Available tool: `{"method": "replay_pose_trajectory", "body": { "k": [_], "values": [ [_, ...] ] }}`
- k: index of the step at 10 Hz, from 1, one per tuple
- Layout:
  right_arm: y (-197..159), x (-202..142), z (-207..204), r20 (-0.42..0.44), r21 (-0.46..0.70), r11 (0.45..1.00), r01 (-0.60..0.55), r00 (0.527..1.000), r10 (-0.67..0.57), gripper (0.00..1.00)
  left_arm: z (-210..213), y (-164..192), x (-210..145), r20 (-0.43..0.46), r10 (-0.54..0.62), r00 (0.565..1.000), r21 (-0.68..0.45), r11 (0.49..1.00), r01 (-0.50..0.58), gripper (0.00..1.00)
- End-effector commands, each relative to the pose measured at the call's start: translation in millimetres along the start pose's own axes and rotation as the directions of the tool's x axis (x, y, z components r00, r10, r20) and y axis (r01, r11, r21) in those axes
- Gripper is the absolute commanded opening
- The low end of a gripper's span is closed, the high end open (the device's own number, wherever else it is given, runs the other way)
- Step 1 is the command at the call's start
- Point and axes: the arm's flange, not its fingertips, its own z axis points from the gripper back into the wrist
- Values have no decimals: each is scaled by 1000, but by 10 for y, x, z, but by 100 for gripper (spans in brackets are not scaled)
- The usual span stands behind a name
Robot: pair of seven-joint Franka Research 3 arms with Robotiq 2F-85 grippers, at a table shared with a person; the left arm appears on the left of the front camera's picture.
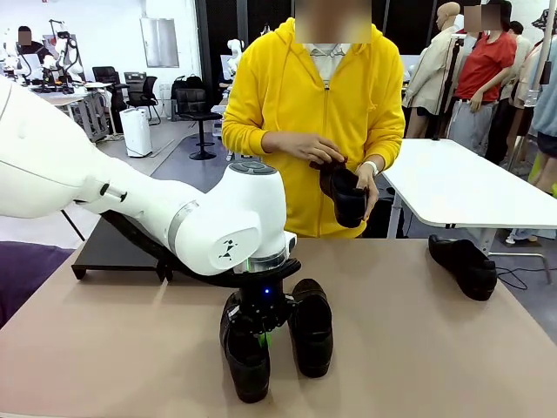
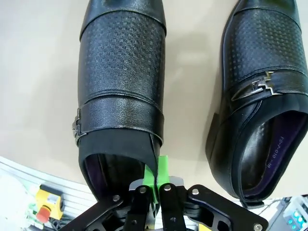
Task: Organize the shoes by placing them on the stand.
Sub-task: Place the Shoe from the middle of the table onto the Shoes Stand.
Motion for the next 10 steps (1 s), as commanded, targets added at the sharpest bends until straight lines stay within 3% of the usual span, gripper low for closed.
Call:
{"method": "replay_pose_trajectory", "body": {
  "k": [1, 4, 8, 10],
  "values": [
    [24, 5, 22, -3, 14, 1000, -13, 1000, 13, 100, 45, -26, -14, 13, 8, 1000, 19, 1000, -8, 0],
    [24, 5, 22, -3, 14, 1000, -13, 1000, 13, 100, 544, 211, -96, 55, -128, 990, -15, 992, 129, 0],
    [24, 5, 22, -3, 14, 1000, -13, 1000, 13, 100, 1643, 708, -561, 309, -311, 899, 32, 948, 317, 0],
    [24, 5, 22, -3, 14, 1000, -13, 1000, 13, 100, 1837, 907, -849, 331, -339, 880, 12, 935, 356, 0]
  ]
}}
